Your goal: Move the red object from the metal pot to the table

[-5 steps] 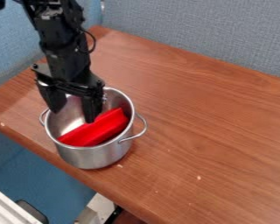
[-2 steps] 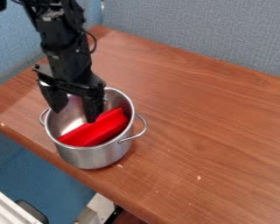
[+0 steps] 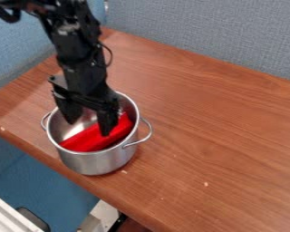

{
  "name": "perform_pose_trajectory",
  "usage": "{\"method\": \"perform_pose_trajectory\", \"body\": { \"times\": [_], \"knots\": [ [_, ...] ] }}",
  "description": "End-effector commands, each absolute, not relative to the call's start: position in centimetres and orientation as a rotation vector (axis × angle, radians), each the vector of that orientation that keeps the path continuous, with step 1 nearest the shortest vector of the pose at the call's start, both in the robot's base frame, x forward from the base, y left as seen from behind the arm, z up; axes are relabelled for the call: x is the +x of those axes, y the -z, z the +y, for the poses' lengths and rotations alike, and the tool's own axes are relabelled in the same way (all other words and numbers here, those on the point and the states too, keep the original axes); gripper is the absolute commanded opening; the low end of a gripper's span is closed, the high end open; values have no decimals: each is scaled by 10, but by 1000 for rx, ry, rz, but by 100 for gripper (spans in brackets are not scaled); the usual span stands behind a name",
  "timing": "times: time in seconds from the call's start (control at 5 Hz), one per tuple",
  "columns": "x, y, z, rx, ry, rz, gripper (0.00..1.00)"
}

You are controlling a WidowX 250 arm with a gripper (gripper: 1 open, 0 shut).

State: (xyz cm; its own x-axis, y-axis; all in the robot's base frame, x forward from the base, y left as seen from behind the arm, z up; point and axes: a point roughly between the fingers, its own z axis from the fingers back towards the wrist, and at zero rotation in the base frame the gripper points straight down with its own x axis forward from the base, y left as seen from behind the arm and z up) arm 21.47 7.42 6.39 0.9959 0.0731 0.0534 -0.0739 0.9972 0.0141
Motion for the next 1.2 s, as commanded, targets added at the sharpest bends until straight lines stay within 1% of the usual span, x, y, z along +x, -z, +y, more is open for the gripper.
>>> {"method": "perform_pose_trajectory", "body": {
  "times": [0.0, 0.2, 0.4, 0.8, 1.0],
  "knots": [
    [219, -54, 74, 28, -63, -63, 100],
    [222, -40, 78, 30, -58, -40, 100],
    [224, -31, 82, 25, -59, -27, 0],
    [218, -52, 79, 7, -43, -67, 0],
    [217, -67, 76, 3, -29, -94, 0]
  ]
}}
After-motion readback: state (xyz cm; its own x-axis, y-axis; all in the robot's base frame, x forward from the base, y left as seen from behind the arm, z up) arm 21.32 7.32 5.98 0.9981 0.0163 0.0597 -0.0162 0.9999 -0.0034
